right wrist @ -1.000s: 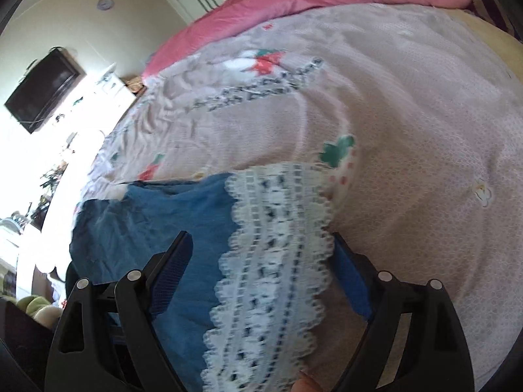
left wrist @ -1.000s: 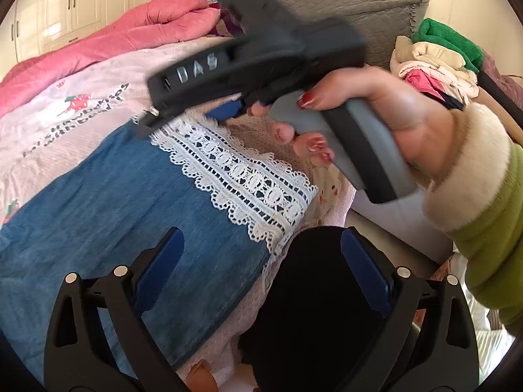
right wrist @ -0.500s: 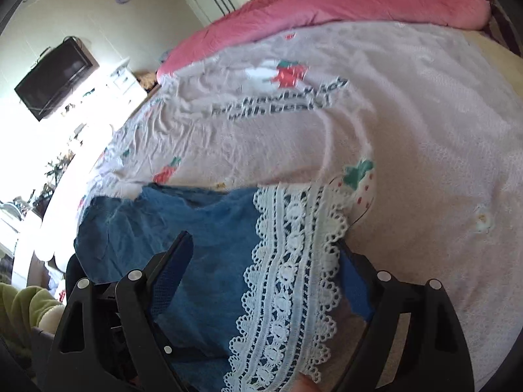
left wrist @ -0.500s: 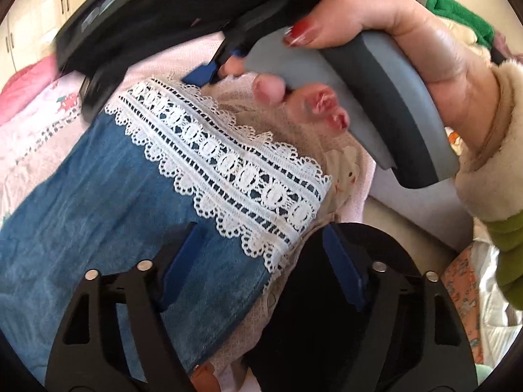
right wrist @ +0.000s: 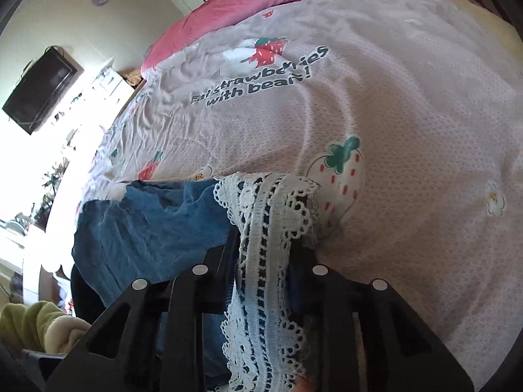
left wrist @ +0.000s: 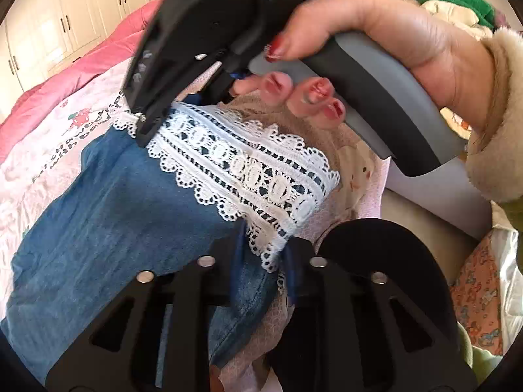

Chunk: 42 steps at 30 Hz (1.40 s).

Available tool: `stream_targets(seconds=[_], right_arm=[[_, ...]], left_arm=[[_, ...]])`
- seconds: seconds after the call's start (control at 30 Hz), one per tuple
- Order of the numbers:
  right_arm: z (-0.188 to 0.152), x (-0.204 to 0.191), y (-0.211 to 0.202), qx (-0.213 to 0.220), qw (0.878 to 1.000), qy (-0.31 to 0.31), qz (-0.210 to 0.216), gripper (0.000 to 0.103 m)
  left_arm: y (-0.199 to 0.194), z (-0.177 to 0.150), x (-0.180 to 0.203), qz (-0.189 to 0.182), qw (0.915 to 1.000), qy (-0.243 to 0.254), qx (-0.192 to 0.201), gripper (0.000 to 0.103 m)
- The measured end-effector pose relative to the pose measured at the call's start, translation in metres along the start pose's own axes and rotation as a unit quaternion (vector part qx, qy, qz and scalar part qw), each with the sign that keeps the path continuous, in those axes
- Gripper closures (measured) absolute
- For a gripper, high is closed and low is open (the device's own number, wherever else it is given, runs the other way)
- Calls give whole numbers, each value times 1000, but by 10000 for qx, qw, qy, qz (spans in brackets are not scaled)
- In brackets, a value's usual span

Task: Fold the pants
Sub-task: 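Fold the lace-trimmed edge with the right gripper toward the left gripper, then grasp the lace trim with the left gripper while the right gripper holds the lace edge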

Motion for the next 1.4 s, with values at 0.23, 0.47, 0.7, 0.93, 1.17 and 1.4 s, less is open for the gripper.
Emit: stream_targets(seconds=[0.23,0.47,0.7,0.93,1.17,1.4], right_arm=[[-12,4,-18,46,9995,256,-170,40],[-18,2,-18,-67,9988,469,77,57],[-7,-24,-5,-78,9995,259,152,92],[3,-42,-18,38,9994,114,-316,91],[-16,-9,-21,-205,9948,878,-480,36],[-24,-26,-14,-183,9966,798,-134,85]], left_arm=[[-17,3,-14,-397,9985,-317,223,95],[-41,6,-14,-487,9971,-379,450,95],[-46,4,-18,-506,9965,-472,478,95],[-60,2,-28,-542,9942,-653,656,95],[-58,-1,-30,-835,9915,-834,550,95],[-62,1,-33,-865,9904,-880,615,95]])
Point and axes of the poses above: each gripper's, at about its wrist camera, not at the fingertips, and y roughly the way its jaws point, x to its right, z to its top, the point moved 6 cm from there along y, roughly the way its jaws point, and after that the axes turned 3 degrees about -x, right-handed, at the moved point
